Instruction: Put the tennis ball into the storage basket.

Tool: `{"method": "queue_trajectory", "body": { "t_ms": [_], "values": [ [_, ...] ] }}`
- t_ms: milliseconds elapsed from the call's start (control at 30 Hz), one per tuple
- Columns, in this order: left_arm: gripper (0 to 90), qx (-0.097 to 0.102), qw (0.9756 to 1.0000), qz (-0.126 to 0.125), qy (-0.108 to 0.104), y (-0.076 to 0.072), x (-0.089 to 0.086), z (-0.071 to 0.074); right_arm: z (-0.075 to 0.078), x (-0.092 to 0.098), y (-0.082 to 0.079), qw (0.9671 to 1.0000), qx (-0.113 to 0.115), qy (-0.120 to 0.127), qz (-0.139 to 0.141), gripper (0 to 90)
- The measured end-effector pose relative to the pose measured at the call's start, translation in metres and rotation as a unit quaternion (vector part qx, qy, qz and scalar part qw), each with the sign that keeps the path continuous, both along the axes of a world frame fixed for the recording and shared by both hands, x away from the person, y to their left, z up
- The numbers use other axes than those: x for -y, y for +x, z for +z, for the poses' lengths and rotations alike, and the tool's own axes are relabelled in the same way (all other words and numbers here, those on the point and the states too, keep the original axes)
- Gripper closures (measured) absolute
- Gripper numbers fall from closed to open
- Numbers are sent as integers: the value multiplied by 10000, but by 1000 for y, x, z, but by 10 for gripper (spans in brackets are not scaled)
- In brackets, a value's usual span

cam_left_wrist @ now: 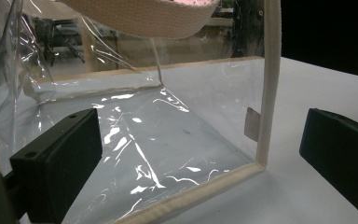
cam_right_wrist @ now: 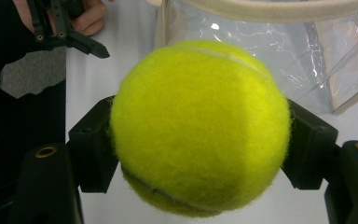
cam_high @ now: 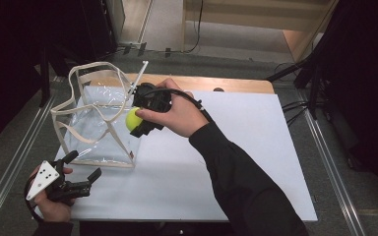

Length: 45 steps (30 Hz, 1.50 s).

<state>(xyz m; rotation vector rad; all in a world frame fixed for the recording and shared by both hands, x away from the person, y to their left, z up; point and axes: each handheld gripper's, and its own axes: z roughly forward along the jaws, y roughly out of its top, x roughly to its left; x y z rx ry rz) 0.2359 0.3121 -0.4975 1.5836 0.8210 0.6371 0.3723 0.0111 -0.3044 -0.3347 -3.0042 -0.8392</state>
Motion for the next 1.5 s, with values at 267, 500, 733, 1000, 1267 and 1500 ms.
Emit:
{"method": "queue_trajectory", "body": {
  "t_ms": [267,500,733,1000,1267,1500],
  "values": [
    [0,-6,10000,4,-16,0,0,0,11,-3,2,10000,33,13,52,238],
    [0,-3,10000,3,-19,0,0,0,15,-5,2,10000,38,13,81,237],
    [0,-5,10000,2,-18,0,0,0,19,-7,2,9999,54,9,90,237],
    [0,-6,10000,6,-18,0,0,0,23,-8,3,10000,53,-41,53,238],
    [0,-4,10000,-2,-23,0,-1,0,27,-12,6,9999,62,-52,102,237],
    [0,-2,10000,-10,-22,0,-1,0,30,-15,7,9999,93,-50,94,237]
  ]
}}
